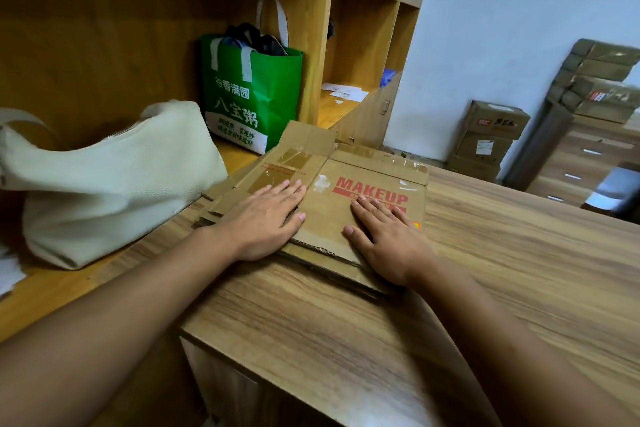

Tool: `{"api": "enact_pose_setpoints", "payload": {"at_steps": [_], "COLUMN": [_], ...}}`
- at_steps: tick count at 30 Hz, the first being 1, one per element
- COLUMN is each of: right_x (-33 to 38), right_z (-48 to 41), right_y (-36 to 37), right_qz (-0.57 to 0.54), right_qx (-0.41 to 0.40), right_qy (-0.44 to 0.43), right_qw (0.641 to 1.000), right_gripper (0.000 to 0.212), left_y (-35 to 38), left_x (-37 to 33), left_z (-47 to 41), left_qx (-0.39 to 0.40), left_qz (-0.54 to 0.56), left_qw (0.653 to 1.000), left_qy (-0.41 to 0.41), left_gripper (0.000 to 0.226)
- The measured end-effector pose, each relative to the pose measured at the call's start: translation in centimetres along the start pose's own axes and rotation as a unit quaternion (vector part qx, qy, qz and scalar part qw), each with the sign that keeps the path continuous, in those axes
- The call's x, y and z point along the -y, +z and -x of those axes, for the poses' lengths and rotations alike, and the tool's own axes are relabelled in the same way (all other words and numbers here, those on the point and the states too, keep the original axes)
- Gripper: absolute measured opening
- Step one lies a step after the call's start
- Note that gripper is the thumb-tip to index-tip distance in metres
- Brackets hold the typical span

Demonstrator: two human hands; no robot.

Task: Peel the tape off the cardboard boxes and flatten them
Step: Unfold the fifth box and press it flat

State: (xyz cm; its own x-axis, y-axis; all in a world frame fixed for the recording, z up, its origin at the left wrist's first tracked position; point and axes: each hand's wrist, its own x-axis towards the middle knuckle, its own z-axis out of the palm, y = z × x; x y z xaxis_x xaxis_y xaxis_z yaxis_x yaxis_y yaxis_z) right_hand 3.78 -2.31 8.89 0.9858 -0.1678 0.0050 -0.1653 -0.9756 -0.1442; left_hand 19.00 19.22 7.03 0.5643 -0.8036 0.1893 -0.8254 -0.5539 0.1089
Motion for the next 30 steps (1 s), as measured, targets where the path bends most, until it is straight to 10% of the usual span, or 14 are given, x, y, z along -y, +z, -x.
{"api": "enact_pose_setpoints", "payload": {"at_steps": [14,30], "right_x": [0.4,-10.9], "right_z": [5.4,26.6], "right_y": [-4.4,-1.3], "right_qz": [-0.18,-0.091], "right_qx": [-0.237,-0.098], "right_qy": [0.002,0.13], "right_qw": [0.955,0.983], "right_gripper": [0.04,0.052], "left_y": [-5.6,-0.2], "left_x": [-5.4,-25.8], "left_z": [1.4,6.7], "left_qx": [-0.117,-0.041], "left_qz": [0.007,0.125], "left_qw": [0.993,0.975], "left_qy": [0.018,0.182], "left_gripper": [0.053,0.051]}}
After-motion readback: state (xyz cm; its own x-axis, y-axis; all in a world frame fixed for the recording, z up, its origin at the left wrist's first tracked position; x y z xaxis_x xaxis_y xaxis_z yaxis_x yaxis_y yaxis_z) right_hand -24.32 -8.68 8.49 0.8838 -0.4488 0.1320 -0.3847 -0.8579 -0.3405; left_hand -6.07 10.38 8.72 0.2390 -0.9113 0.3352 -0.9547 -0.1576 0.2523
